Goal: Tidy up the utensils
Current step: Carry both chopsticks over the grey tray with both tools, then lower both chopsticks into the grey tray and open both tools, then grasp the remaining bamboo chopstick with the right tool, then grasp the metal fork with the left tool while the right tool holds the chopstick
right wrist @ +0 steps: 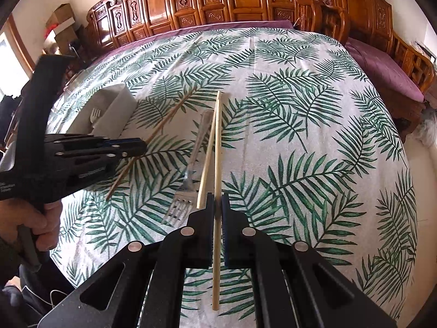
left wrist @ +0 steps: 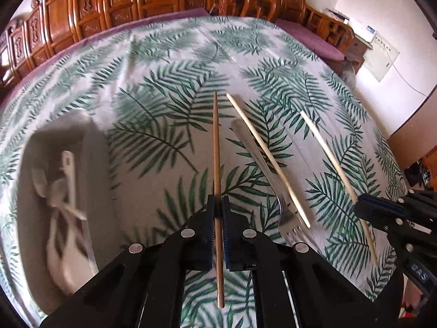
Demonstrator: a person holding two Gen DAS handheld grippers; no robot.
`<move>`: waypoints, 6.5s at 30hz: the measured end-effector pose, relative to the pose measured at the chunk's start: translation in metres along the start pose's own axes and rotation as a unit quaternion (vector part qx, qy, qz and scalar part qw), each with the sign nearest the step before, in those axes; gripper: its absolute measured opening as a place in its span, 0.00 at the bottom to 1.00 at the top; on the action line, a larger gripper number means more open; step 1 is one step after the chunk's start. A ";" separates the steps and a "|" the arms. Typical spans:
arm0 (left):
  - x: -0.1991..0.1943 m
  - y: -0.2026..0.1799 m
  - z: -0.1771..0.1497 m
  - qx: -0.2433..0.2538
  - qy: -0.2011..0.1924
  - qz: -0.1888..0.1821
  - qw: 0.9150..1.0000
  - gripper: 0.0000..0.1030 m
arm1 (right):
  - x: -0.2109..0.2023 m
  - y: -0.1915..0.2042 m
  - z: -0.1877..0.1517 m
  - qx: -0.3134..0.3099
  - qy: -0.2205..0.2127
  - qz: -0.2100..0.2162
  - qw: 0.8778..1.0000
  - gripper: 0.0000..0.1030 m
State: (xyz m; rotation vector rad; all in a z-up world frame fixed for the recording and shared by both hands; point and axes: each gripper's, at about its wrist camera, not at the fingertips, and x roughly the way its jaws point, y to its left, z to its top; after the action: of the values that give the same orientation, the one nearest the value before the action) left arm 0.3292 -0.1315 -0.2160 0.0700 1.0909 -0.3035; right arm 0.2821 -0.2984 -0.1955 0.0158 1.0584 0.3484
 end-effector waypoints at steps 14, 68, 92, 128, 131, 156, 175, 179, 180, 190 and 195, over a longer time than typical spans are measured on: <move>-0.085 0.034 -0.016 0.002 -0.070 0.006 0.998 0.04 | -0.005 0.034 0.005 -0.016 -0.007 -0.003 1.000 0.06; -0.083 0.162 -0.037 -0.065 -0.061 0.038 0.995 0.06 | 0.007 0.164 0.066 -0.080 -0.018 0.062 0.995 0.06; -0.154 0.202 -0.052 -0.085 -0.131 0.069 0.985 0.12 | 0.074 0.210 0.104 -0.047 0.018 0.094 0.994 0.06; -0.148 0.130 -0.033 -0.035 -0.127 0.041 0.990 0.55 | 0.013 0.140 0.070 -0.066 -0.025 0.040 0.997 0.07; -0.145 0.121 -0.029 -0.030 -0.127 0.039 0.991 0.63 | 0.010 0.123 0.063 -0.059 -0.026 0.027 0.998 0.07; -0.091 0.059 -0.015 0.008 -0.082 0.011 0.997 0.76 | 0.070 0.018 0.045 -0.011 0.031 -0.031 0.999 0.25; -0.063 0.035 -0.016 0.019 -0.048 0.007 0.999 0.76 | 0.085 0.008 0.052 -0.027 0.052 -0.047 0.997 0.06; -0.054 0.028 -0.016 0.021 -0.039 0.007 0.999 0.76 | 0.068 0.000 0.040 -0.021 0.041 -0.040 0.998 0.06; -0.052 0.025 -0.016 0.021 -0.037 0.005 0.999 0.76 | 0.064 -0.002 0.038 -0.021 0.039 -0.039 0.998 0.06; -0.019 -0.021 -0.008 0.034 -0.009 -0.003 0.999 0.76 | 0.031 -0.025 0.001 0.005 0.021 -0.027 0.999 0.06; -0.003 -0.040 -0.004 0.035 0.003 -0.005 0.999 0.76 | 0.022 -0.036 -0.009 0.014 0.012 -0.021 1.000 0.06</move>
State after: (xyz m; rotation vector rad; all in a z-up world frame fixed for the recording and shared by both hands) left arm 0.3133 -0.1685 -0.2112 0.1283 1.0869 -0.3502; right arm 0.2942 -0.3276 -0.2245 0.0137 1.0867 0.2962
